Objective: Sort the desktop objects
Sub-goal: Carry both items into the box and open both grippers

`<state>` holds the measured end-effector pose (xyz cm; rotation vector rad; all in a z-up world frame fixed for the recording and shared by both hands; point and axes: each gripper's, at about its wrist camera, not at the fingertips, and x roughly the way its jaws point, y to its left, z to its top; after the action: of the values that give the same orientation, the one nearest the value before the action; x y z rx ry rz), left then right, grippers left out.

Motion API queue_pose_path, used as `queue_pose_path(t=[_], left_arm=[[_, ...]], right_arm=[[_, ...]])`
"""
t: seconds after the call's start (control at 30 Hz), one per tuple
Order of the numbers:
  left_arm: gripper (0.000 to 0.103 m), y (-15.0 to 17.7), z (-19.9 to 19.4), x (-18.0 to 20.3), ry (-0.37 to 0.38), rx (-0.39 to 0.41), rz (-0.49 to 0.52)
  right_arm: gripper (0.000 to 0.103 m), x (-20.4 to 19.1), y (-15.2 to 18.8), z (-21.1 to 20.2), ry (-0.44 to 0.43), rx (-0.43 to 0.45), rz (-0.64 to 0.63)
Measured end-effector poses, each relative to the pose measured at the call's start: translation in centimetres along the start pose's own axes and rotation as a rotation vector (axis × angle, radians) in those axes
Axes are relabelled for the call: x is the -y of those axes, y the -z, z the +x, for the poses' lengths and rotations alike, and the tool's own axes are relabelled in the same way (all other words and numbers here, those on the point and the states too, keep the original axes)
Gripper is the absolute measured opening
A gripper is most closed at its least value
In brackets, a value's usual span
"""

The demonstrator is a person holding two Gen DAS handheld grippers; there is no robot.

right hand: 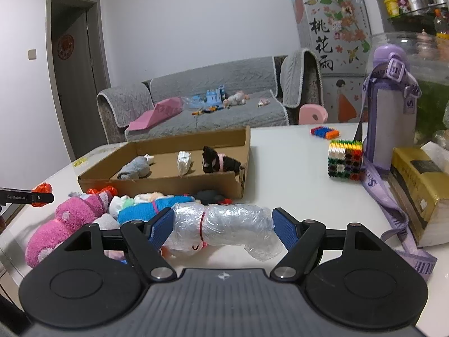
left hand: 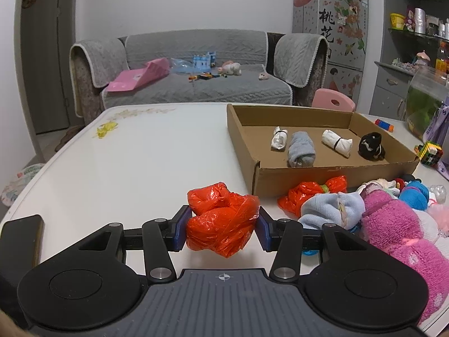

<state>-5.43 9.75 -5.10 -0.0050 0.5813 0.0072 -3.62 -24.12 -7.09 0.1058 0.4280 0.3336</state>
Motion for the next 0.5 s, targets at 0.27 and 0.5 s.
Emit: queue_pose_path(t=[0.27,0.5], left_arm=[[0.055,-0.6,-0.6,0.6,0.031,0.038,0.005],[0.055,-2.9,-1.0,1.7,0.060,0.061,0.010]], right_arm=[[0.073,0.3,-1.4,-1.9,-0.047,0.153,0.008],[0.073,1.6,-3.7,-2.0,-0.068,0.231,0.016]])
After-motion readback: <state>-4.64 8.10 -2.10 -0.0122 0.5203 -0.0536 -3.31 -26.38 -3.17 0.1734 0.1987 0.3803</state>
